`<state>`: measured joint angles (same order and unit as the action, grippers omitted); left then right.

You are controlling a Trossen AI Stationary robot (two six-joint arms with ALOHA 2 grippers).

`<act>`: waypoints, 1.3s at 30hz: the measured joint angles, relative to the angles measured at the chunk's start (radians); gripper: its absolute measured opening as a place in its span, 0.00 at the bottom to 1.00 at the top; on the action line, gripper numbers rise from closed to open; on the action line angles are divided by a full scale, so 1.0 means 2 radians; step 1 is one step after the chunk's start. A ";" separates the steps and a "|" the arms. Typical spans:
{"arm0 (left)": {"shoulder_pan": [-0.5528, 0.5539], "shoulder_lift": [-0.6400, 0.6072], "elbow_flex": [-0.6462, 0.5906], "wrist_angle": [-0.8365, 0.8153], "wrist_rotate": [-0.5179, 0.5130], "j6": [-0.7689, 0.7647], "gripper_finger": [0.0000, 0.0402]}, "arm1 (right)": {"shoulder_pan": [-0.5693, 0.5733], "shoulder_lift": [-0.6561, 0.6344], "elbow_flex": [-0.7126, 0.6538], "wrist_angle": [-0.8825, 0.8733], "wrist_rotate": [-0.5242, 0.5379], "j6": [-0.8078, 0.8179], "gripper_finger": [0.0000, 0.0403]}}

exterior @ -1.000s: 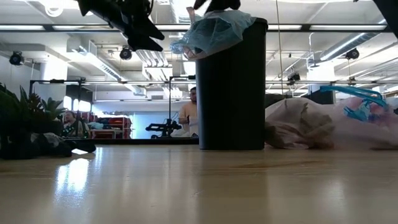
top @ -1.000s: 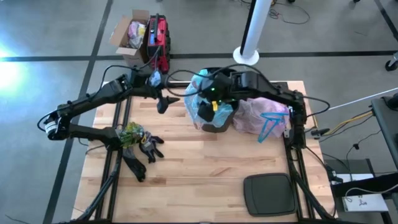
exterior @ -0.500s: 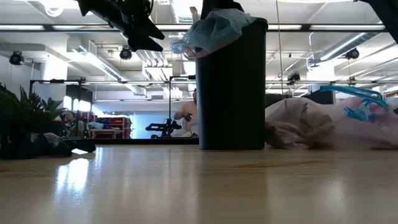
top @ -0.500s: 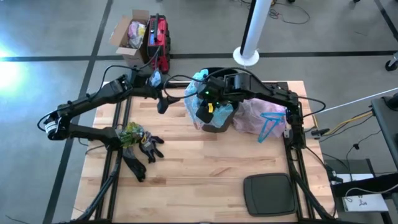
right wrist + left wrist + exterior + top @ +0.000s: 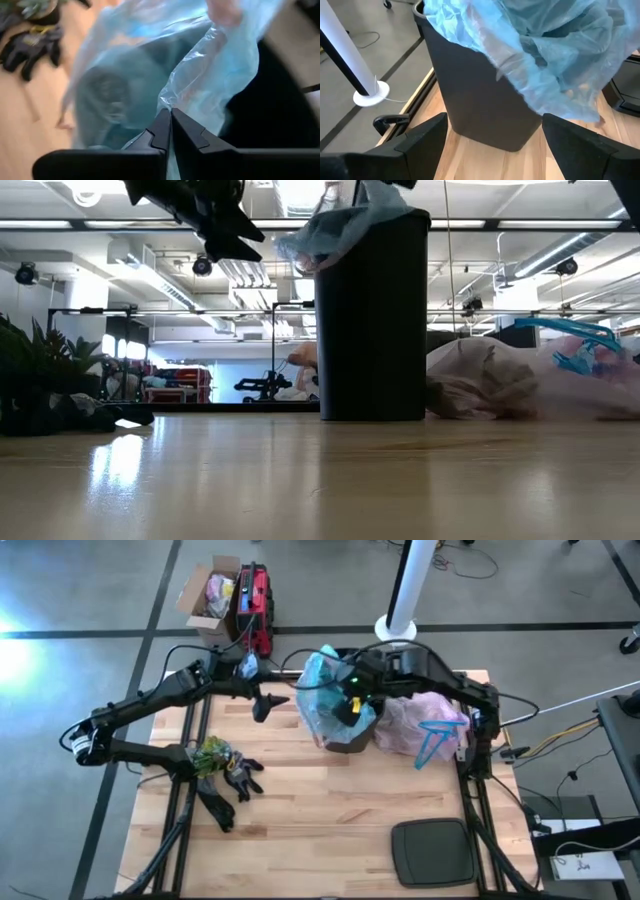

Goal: Place trash/remove bag and relplace
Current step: Insert the new blue trash bag into the trash bin

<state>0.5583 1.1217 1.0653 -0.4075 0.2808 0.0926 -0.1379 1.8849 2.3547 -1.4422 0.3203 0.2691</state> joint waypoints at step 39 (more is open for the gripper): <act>-0.038 0.122 0.103 0.171 0.034 -0.128 0.77 | -0.059 -0.108 -0.071 -0.064 0.071 0.016 0.31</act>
<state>0.4824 1.3657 1.2704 -0.0647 0.3486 -0.1640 -0.2569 1.6681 2.2128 -1.5710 0.4627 0.3015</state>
